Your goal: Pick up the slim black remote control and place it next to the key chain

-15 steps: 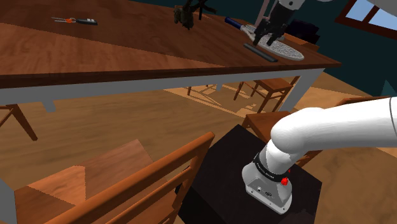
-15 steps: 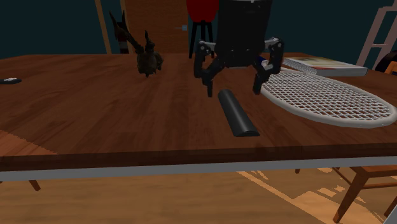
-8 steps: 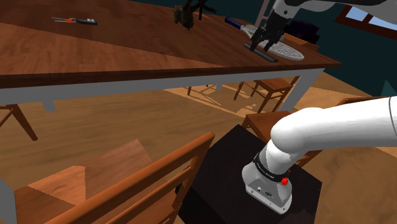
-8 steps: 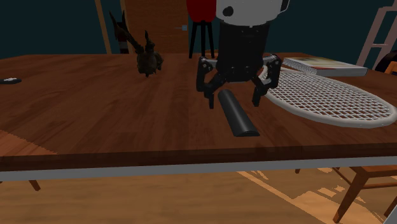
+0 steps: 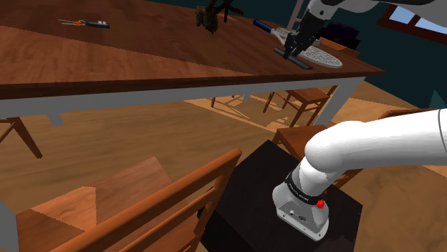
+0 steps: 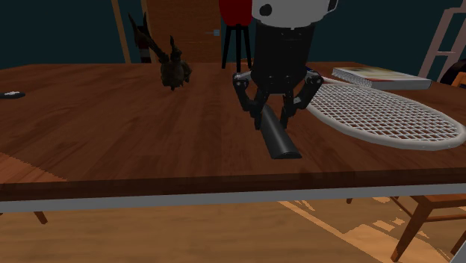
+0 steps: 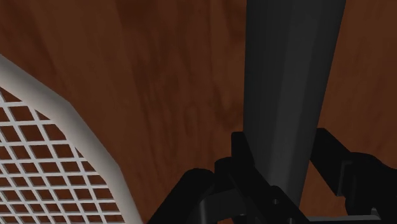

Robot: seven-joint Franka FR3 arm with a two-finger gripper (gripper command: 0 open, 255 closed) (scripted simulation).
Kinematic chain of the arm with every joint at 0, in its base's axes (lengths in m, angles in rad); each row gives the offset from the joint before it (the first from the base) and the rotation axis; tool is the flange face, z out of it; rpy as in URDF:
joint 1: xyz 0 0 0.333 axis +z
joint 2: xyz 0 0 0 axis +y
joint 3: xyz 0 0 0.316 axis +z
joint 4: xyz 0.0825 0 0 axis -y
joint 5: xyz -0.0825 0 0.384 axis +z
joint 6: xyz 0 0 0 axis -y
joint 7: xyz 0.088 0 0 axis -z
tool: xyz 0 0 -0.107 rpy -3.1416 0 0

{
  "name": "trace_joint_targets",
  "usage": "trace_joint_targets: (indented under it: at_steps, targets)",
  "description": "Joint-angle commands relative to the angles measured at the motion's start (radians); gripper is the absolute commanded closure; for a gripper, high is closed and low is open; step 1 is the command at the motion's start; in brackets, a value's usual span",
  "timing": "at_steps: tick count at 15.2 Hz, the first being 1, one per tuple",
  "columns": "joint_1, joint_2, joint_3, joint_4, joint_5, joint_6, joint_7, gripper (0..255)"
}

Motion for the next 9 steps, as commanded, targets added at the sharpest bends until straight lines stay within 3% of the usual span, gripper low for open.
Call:
trace_joint_targets:
  at_steps: [1,9]
  targets:
    - [-0.002,0.004,-0.004,-0.005,-0.018,-0.002,-0.001,255]
    - [-0.002,0.007,0.000,0.008,-0.015,-0.013,-0.001,255]
